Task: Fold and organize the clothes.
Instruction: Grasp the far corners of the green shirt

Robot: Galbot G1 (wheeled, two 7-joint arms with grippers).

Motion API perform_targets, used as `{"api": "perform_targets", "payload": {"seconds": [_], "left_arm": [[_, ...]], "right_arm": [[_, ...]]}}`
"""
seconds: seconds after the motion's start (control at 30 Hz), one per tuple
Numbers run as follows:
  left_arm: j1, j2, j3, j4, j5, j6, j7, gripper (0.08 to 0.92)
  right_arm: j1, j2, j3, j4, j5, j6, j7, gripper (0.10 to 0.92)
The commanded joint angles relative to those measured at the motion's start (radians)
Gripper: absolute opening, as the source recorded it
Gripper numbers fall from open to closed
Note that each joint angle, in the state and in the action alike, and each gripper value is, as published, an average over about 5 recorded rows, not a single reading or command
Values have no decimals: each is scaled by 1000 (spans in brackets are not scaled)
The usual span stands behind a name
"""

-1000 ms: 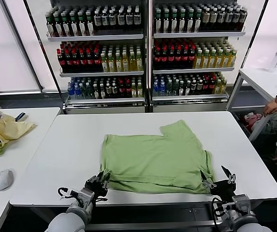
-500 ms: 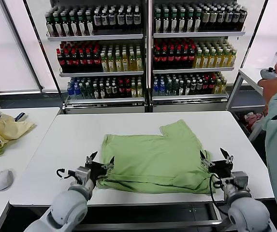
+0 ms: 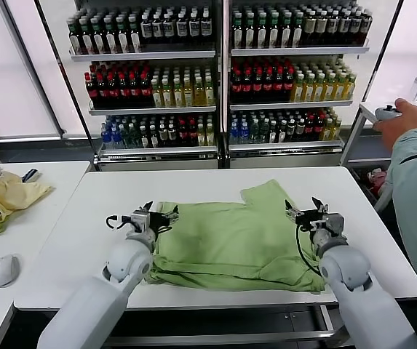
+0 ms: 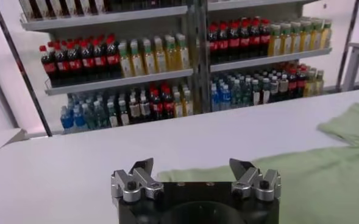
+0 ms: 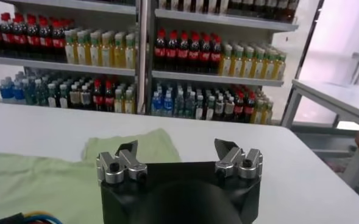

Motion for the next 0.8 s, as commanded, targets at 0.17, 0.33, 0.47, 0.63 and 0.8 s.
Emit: {"api": "perform_targets", "payload": {"seconds": [0.17, 0.33, 0.47, 0.63, 0.8], "left_arm": [[-190, -125, 38, 367, 35, 16, -1, 823], [-187, -124, 39, 392, 43, 31, -1, 823], [-182, -118, 37, 397, 34, 42, 1, 823], [-170, -103, 34, 389, -10, 44, 4, 823], [-138, -88, 37, 344, -61, 44, 14, 823]], "right_arm": [[281, 90, -129, -341, -43, -17, -10, 823], [342, 133, -149, -443, -71, -17, -22, 823], [378, 170, -154, -519, -94, -19, -36, 823], [411, 208, -149, -596, -96, -24, -52, 823], [420, 233, -131, -650, -96, -26, -68, 823]]}}
